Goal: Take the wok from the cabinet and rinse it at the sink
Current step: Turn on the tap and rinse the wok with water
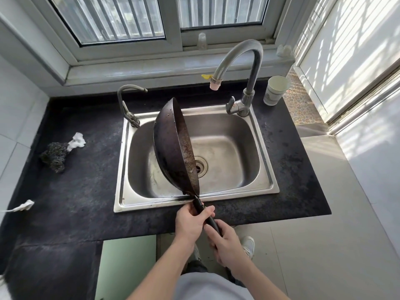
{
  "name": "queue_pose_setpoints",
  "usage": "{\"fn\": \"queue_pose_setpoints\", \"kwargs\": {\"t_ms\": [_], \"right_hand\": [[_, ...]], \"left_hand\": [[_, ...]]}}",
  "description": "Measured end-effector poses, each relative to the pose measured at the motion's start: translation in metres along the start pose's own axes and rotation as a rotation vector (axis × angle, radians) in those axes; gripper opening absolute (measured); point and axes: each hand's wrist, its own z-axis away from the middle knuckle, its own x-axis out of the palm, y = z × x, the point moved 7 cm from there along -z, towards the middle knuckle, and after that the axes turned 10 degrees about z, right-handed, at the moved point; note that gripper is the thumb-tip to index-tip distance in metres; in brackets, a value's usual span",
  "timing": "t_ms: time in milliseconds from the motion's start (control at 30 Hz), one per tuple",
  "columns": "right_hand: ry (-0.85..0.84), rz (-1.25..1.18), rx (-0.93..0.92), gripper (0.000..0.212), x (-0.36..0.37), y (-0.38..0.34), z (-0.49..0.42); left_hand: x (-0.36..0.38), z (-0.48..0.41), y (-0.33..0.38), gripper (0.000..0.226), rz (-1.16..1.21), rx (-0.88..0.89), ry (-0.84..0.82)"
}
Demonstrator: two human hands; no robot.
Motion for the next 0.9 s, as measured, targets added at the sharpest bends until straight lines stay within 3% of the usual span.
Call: {"fn": "queue_pose_setpoints", "kwargs": {"t_ms": [300,900], "right_hand": [[0.001,0.048,-0.009,0.013,0.0004,-0.0019,-0.0002],[-0.018,-0.074,0.036,0.016,0.0042,-0.0020,-0.0013]], "left_hand": [[-0.0020,0.0010,-0.0021,0.037,-0.050,-0.012,-0.010],[-0.0007,-0.0045,-0.0005,0.024,-0.113,0.002,0.005]]}}
